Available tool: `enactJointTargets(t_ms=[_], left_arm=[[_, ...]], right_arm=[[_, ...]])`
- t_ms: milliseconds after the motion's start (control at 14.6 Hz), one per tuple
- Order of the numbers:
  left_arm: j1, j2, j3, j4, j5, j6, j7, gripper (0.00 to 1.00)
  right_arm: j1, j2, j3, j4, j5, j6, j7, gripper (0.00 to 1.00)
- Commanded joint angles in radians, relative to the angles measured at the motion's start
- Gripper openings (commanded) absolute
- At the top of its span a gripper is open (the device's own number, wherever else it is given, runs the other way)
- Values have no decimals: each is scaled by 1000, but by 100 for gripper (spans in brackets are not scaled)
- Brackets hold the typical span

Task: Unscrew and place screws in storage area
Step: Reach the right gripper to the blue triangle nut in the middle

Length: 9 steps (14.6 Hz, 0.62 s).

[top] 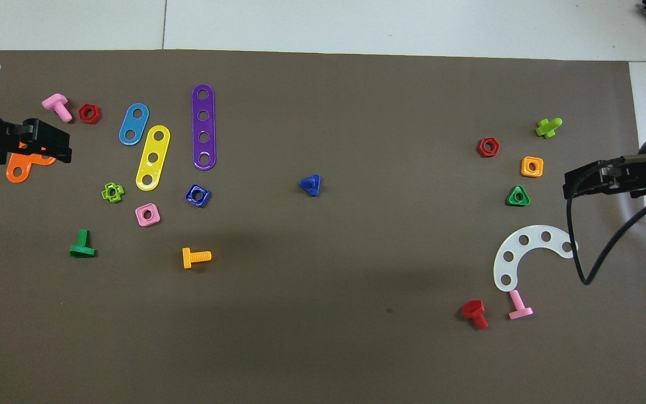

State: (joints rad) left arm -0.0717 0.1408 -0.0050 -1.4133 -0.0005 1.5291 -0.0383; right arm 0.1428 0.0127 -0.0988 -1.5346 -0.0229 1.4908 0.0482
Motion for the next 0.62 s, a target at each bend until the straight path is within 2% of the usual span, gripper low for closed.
enactJointTargets(t_ms=[0, 68, 205, 342, 547], left_arm=[[1, -33, 8, -39, -13, 8, -6, 100], [3, -33, 8, -39, -13, 9, -8, 100], [4, -33, 8, -41, -13, 5, -12, 100], [6, -35, 16, -45, -13, 3, -12, 100], [9, -36, 17, -45, -13, 3, -14, 100]], right_arm=[[-9, -5, 5, -2, 11, -14, -30, 100], [-2, -13, 7, -24, 14, 0, -42, 100], [26, -30, 11, -102, 17, 194, -37, 100], [102, -33, 11, -168, 29, 265, -10, 100], [220, 87, 13, -150, 31, 369, 134, 100]])
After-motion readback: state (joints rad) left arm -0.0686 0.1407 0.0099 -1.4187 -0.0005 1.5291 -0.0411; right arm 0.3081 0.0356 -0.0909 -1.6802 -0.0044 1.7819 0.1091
